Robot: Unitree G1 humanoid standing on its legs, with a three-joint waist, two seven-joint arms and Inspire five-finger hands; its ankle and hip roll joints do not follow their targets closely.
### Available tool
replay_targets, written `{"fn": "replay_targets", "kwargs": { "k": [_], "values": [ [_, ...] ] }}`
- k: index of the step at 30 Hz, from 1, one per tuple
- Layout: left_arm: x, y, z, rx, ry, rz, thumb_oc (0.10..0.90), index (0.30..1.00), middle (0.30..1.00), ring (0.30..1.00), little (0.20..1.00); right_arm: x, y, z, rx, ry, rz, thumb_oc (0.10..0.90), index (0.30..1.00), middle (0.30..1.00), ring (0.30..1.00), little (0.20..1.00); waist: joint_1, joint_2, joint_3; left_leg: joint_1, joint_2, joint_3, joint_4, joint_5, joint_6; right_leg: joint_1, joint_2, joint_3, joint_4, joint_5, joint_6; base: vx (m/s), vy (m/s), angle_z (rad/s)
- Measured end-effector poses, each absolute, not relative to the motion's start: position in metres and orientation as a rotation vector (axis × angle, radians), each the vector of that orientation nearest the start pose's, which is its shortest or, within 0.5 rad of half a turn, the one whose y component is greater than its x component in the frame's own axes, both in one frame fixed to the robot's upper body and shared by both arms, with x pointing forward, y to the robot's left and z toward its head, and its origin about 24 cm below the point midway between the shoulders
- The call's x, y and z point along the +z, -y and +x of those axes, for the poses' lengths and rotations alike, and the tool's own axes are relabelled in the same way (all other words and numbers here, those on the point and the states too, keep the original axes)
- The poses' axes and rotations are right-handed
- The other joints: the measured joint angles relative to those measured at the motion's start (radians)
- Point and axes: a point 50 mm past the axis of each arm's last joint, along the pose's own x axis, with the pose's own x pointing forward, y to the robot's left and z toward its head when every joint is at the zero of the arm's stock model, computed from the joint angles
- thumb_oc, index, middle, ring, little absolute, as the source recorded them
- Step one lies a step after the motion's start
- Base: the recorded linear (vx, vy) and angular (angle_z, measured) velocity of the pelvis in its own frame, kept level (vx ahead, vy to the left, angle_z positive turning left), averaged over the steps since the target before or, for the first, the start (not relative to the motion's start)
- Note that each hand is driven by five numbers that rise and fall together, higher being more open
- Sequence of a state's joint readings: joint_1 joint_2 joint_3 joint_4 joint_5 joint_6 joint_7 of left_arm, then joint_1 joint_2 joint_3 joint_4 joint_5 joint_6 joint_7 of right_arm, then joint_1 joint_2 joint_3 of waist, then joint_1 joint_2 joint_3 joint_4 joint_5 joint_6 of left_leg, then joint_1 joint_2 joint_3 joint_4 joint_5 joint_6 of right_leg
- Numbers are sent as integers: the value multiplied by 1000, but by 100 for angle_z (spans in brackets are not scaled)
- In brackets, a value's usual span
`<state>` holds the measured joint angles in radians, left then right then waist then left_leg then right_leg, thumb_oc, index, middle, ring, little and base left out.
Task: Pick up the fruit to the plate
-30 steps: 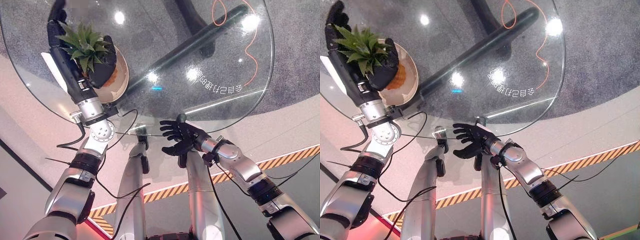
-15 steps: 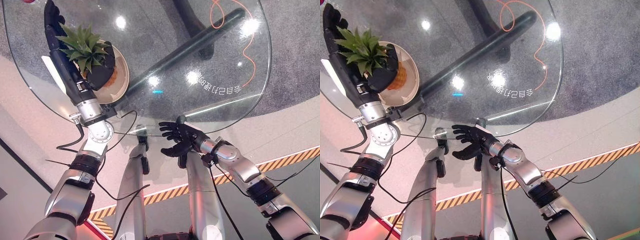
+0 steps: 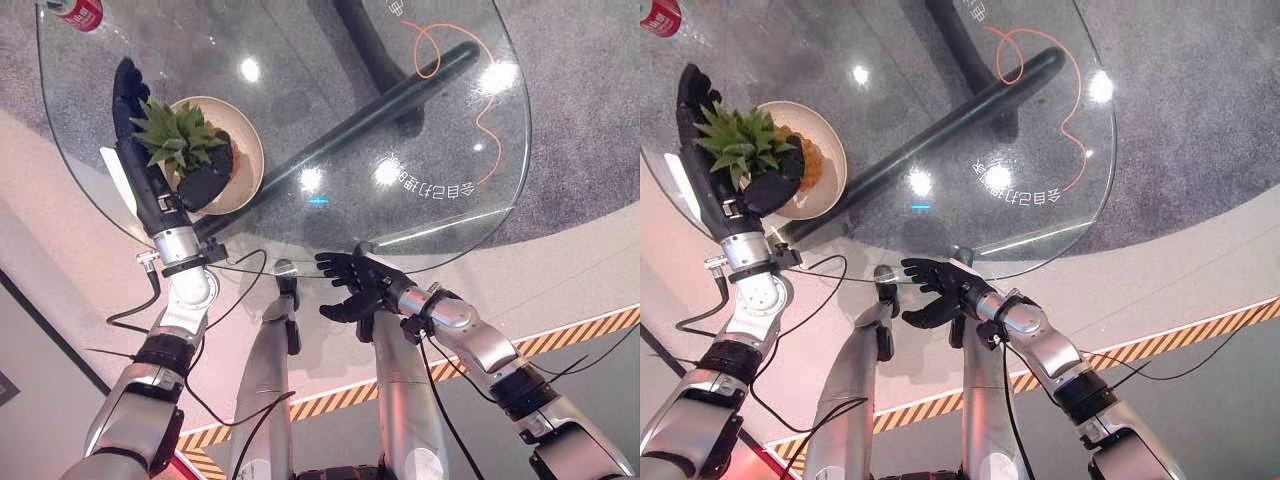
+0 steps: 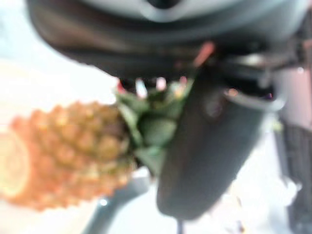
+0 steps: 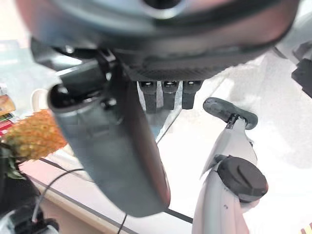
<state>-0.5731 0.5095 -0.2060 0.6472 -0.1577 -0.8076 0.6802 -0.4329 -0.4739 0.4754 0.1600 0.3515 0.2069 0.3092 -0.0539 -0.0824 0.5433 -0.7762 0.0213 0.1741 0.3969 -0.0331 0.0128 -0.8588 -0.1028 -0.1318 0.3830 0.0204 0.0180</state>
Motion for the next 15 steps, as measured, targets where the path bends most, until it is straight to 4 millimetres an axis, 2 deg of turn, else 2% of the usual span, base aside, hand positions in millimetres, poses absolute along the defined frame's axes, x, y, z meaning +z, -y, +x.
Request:
{"fn": "replay_targets", "kwargs": {
  "k": [15],
  "values": [
    [120,-258,312,380,573,98,800,900,900,900,900,59,128,295,710,-182,-258,800,900,900,900,900,35,6,2,142,7,3,-66,17,-19,110,7,-1,-6,-17,-11,-19,-68,-1]
  ]
}}
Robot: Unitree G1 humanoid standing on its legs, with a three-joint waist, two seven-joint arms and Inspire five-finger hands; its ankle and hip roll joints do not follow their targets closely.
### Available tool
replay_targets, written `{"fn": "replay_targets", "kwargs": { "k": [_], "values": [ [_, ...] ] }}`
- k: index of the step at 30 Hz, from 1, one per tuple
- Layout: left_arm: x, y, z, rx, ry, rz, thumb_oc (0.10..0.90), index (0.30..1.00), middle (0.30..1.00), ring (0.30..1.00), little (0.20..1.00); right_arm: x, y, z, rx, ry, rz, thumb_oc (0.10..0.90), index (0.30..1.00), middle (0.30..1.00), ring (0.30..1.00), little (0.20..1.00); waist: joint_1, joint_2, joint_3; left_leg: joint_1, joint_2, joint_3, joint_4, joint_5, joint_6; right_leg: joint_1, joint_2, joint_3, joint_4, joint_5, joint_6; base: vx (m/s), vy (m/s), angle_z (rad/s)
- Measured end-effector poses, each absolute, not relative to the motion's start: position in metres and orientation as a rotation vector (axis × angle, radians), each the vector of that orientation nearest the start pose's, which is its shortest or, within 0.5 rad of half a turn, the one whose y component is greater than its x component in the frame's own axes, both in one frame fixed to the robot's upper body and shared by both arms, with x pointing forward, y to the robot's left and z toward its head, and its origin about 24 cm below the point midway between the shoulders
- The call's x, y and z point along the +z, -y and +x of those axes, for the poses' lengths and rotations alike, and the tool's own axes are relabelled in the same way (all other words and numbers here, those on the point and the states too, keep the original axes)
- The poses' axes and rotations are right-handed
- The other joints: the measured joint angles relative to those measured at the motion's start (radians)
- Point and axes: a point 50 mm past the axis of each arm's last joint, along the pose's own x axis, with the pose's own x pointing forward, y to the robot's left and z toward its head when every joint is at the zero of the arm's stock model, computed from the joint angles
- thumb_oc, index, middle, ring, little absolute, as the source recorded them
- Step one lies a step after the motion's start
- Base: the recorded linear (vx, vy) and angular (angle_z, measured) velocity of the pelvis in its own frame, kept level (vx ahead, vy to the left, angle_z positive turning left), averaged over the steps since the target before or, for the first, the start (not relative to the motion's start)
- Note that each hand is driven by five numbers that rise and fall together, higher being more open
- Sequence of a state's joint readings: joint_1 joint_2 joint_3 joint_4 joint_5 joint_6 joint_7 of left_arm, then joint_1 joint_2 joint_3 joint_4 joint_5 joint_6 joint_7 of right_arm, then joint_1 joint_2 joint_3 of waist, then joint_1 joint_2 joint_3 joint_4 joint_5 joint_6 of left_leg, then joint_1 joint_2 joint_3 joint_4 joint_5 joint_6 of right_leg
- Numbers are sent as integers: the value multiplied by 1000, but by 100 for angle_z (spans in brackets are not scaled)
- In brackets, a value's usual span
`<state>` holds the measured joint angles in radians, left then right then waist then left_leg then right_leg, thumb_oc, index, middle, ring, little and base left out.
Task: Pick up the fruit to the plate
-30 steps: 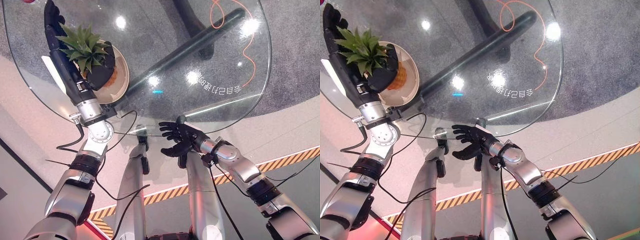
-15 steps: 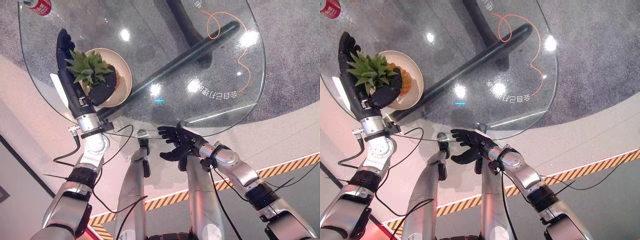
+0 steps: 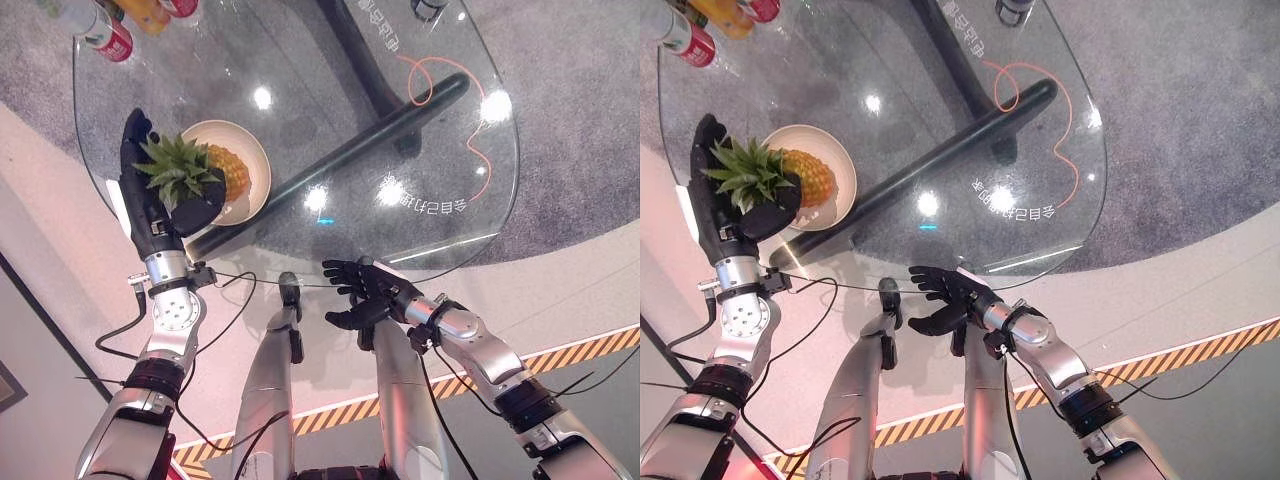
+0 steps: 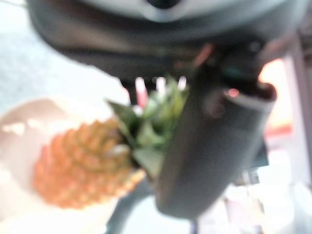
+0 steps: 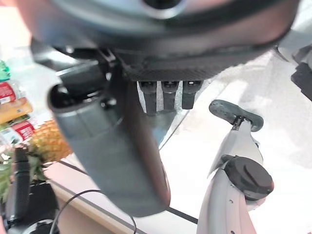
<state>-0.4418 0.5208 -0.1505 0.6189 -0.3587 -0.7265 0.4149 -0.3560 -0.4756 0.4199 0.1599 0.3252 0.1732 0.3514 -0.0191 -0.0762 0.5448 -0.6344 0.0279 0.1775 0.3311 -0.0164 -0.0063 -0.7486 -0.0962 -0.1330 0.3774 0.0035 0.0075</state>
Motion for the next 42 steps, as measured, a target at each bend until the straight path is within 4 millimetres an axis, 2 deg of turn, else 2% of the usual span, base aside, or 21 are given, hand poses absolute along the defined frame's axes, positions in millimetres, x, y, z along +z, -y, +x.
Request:
{"fn": "replay_targets", "kwargs": {
  "k": [3,11,16,19,25,29,34,37,42],
  "values": [
    [118,-260,310,362,560,80,800,900,900,900,900,56,133,294,694,-187,-250,800,900,900,900,900,17,4,0,27,2,0,-11,4,-6,20,0,-1,1,-7,-1,-8,-47,0],
    [104,-266,304,333,488,42,800,900,900,900,900,54,135,292,701,-198,-244,800,900,900,900,900,19,9,0,64,9,0,-22,10,-15,50,7,-3,3,-17,-8,-2,-21,0],
    [92,-269,304,310,411,-77,800,900,900,900,900,48,135,287,705,-216,-243,800,900,900,900,900,20,11,0,96,12,-1,-34,13,-19,76,9,-6,3,-21,-9,-3,-45,0],
    [82,-265,302,300,376,-138,800,900,900,900,900,44,137,285,702,-227,-239,800,900,900,900,900,20,21,0,112,13,-2,-37,13,-20,93,9,-9,3,-24,-12,-3,-48,2],
    [51,-251,294,289,255,-263,800,900,900,900,900,35,141,282,692,-257,-231,800,900,900,900,900,29,31,1,168,12,-3,-56,15,-23,141,9,-12,1,-33,-15,-8,-60,2],
    [33,-251,284,304,182,-302,800,900,900,900,900,28,144,276,686,-275,-224,800,900,900,900,900,36,36,1,215,14,-9,-77,20,-30,186,11,-23,-5,-44,-21,-2,-56,5],
    [1,-249,263,351,52,-376,800,900,900,900,900,6,151,265,657,-361,-197,800,900,900,900,900,49,43,-2,350,20,-24,-150,34,-40,314,25,-38,-55,-48,-22,-10,-58,5],
    [-20,-244,247,375,-33,-410,800,900,900,900,900,-10,162,252,612,-411,-155,800,900,900,900,900,55,55,-3,453,24,-34,-214,47,-44,416,33,-57,-101,-50,-22,3,-59,13],
    [-37,-246,234,412,-109,-431,800,900,900,900,900,-23,172,241,570,-450,-141,800,900,900,900,900,66,73,-14,523,30,-50,-248,45,-50,498,40,-77,-141,-53,-22,25,-31,8]
  ]
}}
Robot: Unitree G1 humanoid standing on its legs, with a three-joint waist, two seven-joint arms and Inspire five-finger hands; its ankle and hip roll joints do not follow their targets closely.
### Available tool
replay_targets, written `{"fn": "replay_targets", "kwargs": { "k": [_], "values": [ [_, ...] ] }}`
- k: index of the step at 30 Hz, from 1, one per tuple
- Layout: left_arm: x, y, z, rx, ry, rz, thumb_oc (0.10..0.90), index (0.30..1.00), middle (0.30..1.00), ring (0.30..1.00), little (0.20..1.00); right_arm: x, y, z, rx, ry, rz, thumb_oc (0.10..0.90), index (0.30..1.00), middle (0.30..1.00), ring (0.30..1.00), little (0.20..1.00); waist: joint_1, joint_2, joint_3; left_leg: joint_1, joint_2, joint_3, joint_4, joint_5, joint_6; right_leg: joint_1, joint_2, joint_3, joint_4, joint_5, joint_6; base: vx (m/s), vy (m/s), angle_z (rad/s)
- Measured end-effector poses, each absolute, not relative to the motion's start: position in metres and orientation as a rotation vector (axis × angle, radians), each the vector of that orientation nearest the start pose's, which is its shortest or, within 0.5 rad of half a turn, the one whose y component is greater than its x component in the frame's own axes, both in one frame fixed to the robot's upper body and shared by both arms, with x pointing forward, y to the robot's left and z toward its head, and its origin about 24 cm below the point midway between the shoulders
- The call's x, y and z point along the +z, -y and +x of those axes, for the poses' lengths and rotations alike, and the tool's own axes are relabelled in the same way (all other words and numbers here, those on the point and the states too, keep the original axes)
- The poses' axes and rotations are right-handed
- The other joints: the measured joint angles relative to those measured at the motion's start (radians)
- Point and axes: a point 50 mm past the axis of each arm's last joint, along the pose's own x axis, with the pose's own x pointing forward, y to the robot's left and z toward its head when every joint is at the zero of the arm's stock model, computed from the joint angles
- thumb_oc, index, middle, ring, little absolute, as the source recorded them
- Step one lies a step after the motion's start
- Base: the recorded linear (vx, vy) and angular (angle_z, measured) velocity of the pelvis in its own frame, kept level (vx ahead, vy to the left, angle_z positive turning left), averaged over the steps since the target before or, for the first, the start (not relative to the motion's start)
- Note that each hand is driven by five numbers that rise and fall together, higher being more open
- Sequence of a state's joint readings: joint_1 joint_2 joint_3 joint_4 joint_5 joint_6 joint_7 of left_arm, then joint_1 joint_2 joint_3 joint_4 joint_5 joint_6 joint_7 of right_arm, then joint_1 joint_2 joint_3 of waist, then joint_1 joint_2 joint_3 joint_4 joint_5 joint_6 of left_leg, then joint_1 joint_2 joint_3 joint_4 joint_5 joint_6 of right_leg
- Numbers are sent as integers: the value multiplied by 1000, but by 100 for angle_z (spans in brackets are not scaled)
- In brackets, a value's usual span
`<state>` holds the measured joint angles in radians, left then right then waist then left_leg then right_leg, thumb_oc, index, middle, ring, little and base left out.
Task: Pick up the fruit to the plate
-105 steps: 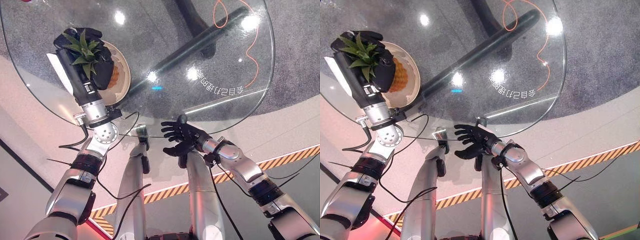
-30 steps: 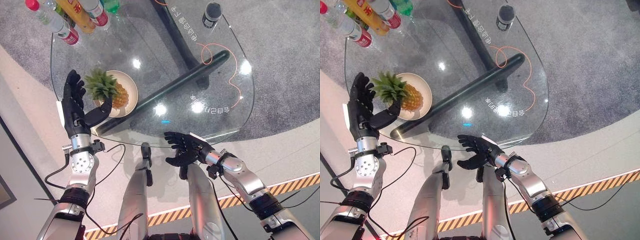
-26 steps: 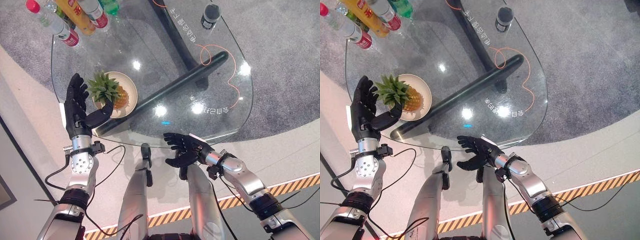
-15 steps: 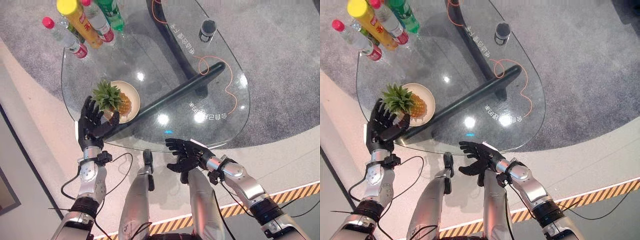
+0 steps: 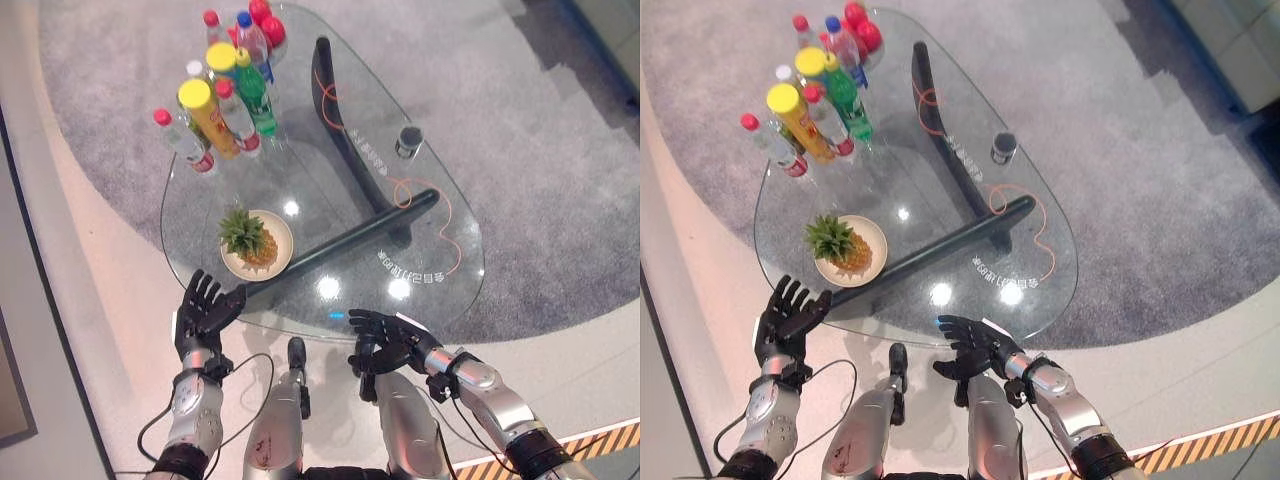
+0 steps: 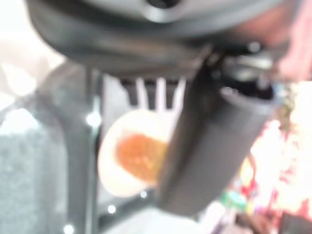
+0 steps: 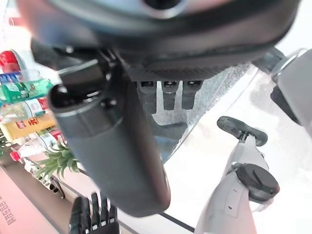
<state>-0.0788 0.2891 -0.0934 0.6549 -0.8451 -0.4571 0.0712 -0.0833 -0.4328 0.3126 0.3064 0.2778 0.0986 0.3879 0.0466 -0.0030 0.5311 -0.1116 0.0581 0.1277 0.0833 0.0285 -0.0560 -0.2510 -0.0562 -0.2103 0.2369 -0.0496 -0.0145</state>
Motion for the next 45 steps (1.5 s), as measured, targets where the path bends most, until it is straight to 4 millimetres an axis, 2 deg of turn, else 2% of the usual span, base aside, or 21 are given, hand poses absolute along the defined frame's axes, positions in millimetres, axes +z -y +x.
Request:
{"fn": "replay_targets", "kwargs": {
  "k": [3,7,8,11,15,18,23,28,36,37,45],
  "values": [
    [-44,-246,227,438,-138,-449,800,900,900,900,900,-32,175,235,557,-490,-137,800,900,900,900,900,6,17,-24,25,2,-3,-19,5,2,30,3,-3,-18,-3,2,20,-8,9],
    [-69,-241,206,495,-257,-483,800,900,900,900,900,-58,181,221,511,-606,-105,800,900,900,900,900,6,40,-116,75,1,-5,-54,5,6,79,6,-7,-46,-11,13,21,2,5],
    [-79,-239,197,507,-315,-486,800,900,900,900,900,-66,181,215,489,-639,-90,800,900,900,900,900,5,39,-161,83,3,-5,-64,4,8,85,6,-8,-54,-15,15,38,7,3],
    [-95,-236,185,524,-425,-494,800,900,900,900,900,-79,183,206,453,-700,-72,800,900,900,900,900,5,24,-214,100,3,-5,-68,-2,12,109,5,-16,-68,-18,20,46,18,6],
    [-112,-235,169,536,-561,-495,800,900,900,900,900,-96,182,194,392,-775,-27,800,900,900,900,900,5,-9,-262,123,3,-5,-80,-5,16,130,2,-25,-69,-24,19,47,35,4],
    [-129,-230,150,531,-710,-484,800,900,900,900,900,-110,184,180,340,-849,-15,800,900,900,900,900,4,-11,-307,137,1,-5,-90,-11,24,145,0,-26,-80,-24,19,51,28,2],
    [-155,-222,110,523,-986,-482,800,900,900,900,900,-132,190,153,252,-982,1,800,900,900,900,900,2,12,-377,166,0,-3,-112,-13,31,186,2,-26,-122,-17,21,52,37,3],
    [-167,-213,81,478,-1171,-493,800,900,900,900,900,-146,203,131,157,-1086,32,800,900,900,900,900,2,33,-418,199,-1,-1,-131,-15,35,234,7,-29,-173,-3,28,69,35,2],
    [-169,-209,74,434,-1242,-495,800,900,900,900,900,-157,207,111,53,-1162,104,800,900,900,900,900,0,34,-446,232,-3,1,-155,-14,34,291,14,-29,-241,24,40,57,30,0],
    [-170,-209,72,436,-1265,-484,800,900,900,900,900,-160,206,103,41,-1195,103,800,900,900,900,900,0,32,-463,234,-4,1,-156,-17,35,298,14,-29,-245,26,41,51,17,1],
    [-171,-210,70,416,-1301,-447,800,900,900,900,900,-164,212,92,-9,-1245,112,800,900,900,900,900,0,30,-484,263,-10,2,-168,-19,38,343,15,-29,-295,47,44,47,11,0]
  ]
}}
